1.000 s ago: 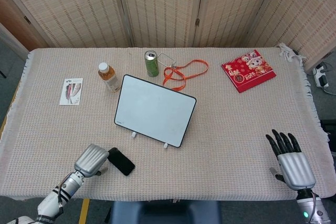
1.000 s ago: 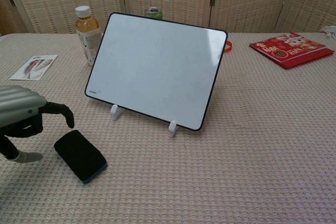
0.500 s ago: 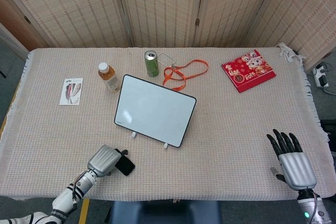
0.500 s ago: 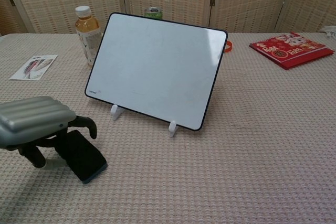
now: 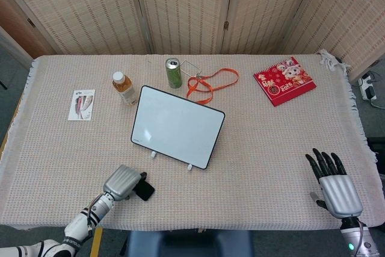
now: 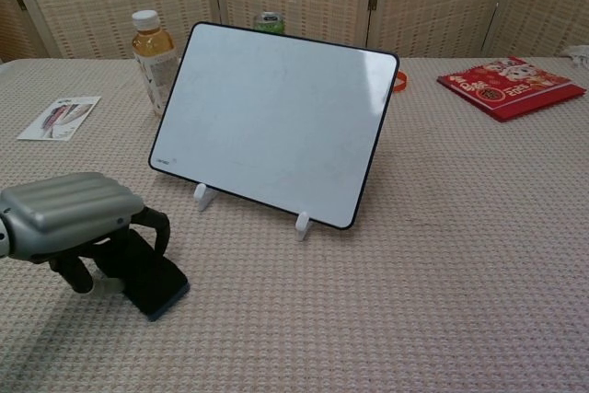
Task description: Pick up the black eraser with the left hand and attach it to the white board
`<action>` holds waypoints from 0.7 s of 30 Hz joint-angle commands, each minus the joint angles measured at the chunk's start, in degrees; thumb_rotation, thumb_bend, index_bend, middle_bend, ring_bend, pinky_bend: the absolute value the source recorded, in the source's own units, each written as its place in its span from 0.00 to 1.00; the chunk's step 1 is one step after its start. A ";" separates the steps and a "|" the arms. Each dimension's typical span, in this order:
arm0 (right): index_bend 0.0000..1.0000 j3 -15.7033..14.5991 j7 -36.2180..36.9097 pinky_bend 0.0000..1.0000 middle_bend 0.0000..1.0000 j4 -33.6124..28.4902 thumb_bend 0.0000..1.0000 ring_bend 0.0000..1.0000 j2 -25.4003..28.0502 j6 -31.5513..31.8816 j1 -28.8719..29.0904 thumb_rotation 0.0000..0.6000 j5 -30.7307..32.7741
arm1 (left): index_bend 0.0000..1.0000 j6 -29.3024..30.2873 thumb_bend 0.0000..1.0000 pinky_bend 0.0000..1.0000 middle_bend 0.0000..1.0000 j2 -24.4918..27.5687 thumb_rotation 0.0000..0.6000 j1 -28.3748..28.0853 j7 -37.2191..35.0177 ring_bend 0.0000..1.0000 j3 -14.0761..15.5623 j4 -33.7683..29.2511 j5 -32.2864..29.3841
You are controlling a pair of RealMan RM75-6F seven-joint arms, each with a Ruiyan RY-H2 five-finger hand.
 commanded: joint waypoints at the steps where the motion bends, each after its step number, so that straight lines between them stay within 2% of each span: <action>1: 0.00 0.01 0.08 0.00 0.00 0.00 0.26 0.00 0.04 0.05 -0.01 1.00 -0.03 | 0.58 1.01 0.37 1.00 1.00 -0.78 1.00 -0.04 -1.53 0.92 0.17 1.22 1.40; 7: 0.00 -0.04 -0.05 0.00 0.00 0.04 0.26 0.00 -0.02 -0.07 0.03 1.00 0.02 | 0.69 4.59 0.46 1.00 1.00 -1.69 1.00 0.81 -5.15 0.93 0.35 2.54 4.96; 15: 0.00 -0.07 -0.38 0.00 0.00 0.00 0.26 0.00 -0.16 -0.08 0.03 1.00 0.08 | 0.71 13.02 0.49 1.00 1.00 -2.91 1.00 3.07 -10.82 0.94 -1.07 4.78 10.28; 21: 0.00 0.06 -0.48 0.00 0.00 0.01 0.26 0.00 -0.18 -0.27 0.11 1.00 0.49 | 0.71 20.20 0.49 1.00 1.00 -7.07 1.00 4.17 -14.62 0.95 -4.24 9.49 12.81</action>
